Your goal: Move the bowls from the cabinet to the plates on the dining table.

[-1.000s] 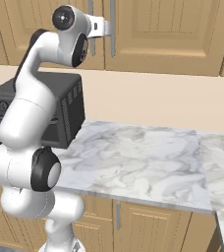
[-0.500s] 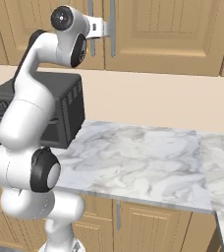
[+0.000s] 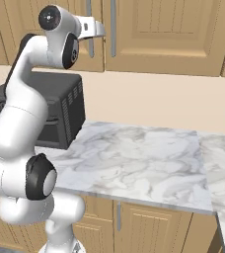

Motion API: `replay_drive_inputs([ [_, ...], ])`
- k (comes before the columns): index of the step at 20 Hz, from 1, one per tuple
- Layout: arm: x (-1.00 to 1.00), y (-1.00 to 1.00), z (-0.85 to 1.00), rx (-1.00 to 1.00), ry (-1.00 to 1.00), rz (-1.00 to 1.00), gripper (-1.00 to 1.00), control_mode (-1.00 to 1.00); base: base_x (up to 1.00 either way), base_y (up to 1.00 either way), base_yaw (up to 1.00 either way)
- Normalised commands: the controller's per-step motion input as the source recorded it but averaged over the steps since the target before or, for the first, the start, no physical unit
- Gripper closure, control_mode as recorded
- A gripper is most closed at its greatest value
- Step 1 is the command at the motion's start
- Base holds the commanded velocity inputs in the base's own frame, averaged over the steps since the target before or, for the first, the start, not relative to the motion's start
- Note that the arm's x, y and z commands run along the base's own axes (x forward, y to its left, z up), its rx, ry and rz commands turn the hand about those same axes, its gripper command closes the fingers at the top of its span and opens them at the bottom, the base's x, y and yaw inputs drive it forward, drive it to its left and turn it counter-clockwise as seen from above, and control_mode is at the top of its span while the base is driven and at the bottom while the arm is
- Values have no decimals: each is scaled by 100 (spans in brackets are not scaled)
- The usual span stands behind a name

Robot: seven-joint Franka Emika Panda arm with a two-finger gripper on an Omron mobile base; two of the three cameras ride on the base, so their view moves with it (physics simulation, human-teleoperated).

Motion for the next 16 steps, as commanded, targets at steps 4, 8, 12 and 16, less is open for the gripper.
replay_drive_inputs([
  [4,-30,48,-4,-1,2,0,100,-100,0,0,0],
  [8,-42,48,-1,1,0,-2,100,-100,0,0,0],
  [12,-52,41,0,3,-7,-3,100,-100,0,0,0],
  [16,-50,41,-1,4,-9,-4,100,-100,0,0,0],
])
